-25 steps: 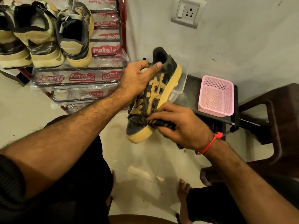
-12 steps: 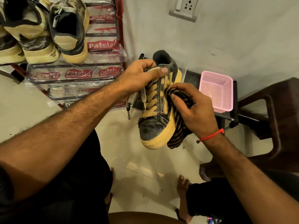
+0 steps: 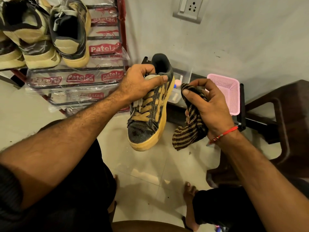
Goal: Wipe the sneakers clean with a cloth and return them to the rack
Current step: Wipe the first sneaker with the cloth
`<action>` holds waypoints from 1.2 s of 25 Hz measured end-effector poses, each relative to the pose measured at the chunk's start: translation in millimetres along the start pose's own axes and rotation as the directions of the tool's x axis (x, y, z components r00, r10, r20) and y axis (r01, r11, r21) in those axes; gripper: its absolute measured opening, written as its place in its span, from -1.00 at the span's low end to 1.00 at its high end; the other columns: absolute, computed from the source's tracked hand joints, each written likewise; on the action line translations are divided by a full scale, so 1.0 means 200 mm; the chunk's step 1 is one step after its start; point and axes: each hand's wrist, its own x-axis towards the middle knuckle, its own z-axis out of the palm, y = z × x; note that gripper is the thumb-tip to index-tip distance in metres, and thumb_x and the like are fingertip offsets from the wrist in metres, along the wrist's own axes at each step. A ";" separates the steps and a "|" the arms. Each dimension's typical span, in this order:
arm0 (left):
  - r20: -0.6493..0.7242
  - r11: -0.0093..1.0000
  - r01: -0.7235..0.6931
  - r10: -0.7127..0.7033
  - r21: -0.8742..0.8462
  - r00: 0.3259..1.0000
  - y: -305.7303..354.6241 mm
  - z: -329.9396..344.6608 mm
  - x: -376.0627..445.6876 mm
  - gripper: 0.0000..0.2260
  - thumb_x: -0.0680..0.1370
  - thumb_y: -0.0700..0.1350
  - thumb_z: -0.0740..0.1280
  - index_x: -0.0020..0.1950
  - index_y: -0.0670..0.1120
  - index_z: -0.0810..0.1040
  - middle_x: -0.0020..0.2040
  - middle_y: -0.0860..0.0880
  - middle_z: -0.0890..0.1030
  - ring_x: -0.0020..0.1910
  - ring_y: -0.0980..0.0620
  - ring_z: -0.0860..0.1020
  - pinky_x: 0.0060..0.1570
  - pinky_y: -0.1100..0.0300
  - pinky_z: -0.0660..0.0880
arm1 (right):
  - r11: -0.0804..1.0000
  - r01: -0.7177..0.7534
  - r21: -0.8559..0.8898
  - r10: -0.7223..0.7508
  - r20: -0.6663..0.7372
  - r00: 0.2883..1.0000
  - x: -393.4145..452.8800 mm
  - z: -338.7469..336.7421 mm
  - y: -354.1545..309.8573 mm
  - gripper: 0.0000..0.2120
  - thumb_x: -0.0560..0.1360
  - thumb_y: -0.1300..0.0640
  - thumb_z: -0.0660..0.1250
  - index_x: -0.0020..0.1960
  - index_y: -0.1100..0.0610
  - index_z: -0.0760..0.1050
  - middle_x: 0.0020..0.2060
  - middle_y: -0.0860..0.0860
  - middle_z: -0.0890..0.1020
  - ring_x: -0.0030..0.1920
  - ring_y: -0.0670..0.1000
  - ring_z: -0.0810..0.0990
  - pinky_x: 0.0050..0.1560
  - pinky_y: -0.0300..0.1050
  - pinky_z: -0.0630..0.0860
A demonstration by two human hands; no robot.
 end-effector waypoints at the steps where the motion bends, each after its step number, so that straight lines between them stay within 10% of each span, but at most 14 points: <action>1: 0.001 1.000 0.015 -0.015 0.002 1.000 0.00 0.01 0.00 -0.63 0.51 0.10 0.50 -0.24 -0.17 0.51 -0.32 -0.04 0.58 -0.34 0.07 0.58 -0.31 0.05 0.57 | 0.999 -0.036 0.004 0.036 0.042 0.998 0.00 0.00 0.00 -0.88 0.52 0.00 0.43 0.05 -0.09 0.57 -0.02 0.02 0.66 -0.05 0.09 0.64 0.09 0.23 0.62; 4: -0.011 0.995 0.093 -0.093 -0.041 0.996 0.01 0.01 0.02 -0.68 0.52 0.02 0.51 -0.31 -0.05 0.48 -0.35 0.01 0.56 -0.38 0.15 0.55 -0.35 0.18 0.51 | 0.998 -0.057 -0.024 0.060 0.191 0.980 -0.01 -0.02 -0.01 -0.82 0.58 0.03 0.31 0.14 0.00 0.60 0.09 0.02 0.66 0.10 0.02 0.64 0.18 0.08 0.61; 12: 0.092 0.996 0.092 -0.090 -0.019 0.992 0.02 0.07 0.01 -0.64 0.56 0.14 0.44 -0.31 -0.04 0.47 -0.37 0.00 0.46 -0.36 0.08 0.45 -0.32 0.17 0.44 | 0.726 0.505 -0.467 -0.414 0.289 0.863 -0.01 0.03 0.09 -0.59 0.55 0.17 0.43 0.38 0.17 0.51 0.21 0.06 0.59 0.21 -0.02 0.58 0.24 -0.03 0.56; 18: 0.167 0.995 0.076 -0.086 0.062 0.982 0.02 0.07 0.00 -0.52 0.59 0.15 0.39 -0.22 -0.27 0.53 -0.35 -0.09 0.45 -0.36 0.03 0.43 -0.29 0.15 0.43 | 0.573 0.754 -0.322 -0.420 0.674 0.607 -0.09 0.11 0.09 -0.72 0.54 0.17 0.43 0.24 0.20 0.62 0.12 0.09 0.59 0.12 0.01 0.59 0.17 -0.08 0.58; 23: 0.154 0.999 0.035 -0.039 0.028 0.987 0.04 0.08 0.01 -0.55 0.59 0.14 0.40 -0.25 -0.23 0.54 -0.38 -0.03 0.45 -0.39 0.10 0.42 -0.29 0.18 0.43 | 0.523 0.672 -0.525 -0.528 0.419 0.739 -0.01 0.02 0.07 -0.73 0.55 0.18 0.41 0.22 0.23 0.61 0.10 0.11 0.60 0.09 0.03 0.59 0.10 -0.02 0.60; 27: 0.136 0.992 0.025 -0.042 0.125 0.990 0.00 0.08 0.00 -0.51 0.57 0.16 0.41 -0.22 -0.28 0.54 -0.36 -0.09 0.50 -0.38 0.08 0.45 -0.31 0.18 0.45 | 0.502 0.787 -0.359 -0.363 0.739 0.568 -0.16 0.16 0.12 -0.71 0.57 0.07 0.31 0.22 0.17 0.60 0.12 0.06 0.58 0.08 0.01 0.59 0.04 -0.02 0.63; 30: 0.144 0.993 -0.007 -0.010 0.118 0.990 0.00 0.08 0.01 -0.51 0.57 0.16 0.41 -0.25 -0.27 0.53 -0.39 -0.03 0.45 -0.40 0.13 0.40 -0.39 0.34 0.37 | 0.461 0.693 -0.553 -0.444 0.532 0.721 -0.02 0.07 0.10 -0.68 0.57 0.06 0.29 0.23 0.19 0.59 0.11 0.10 0.58 0.06 0.06 0.60 0.00 0.05 0.63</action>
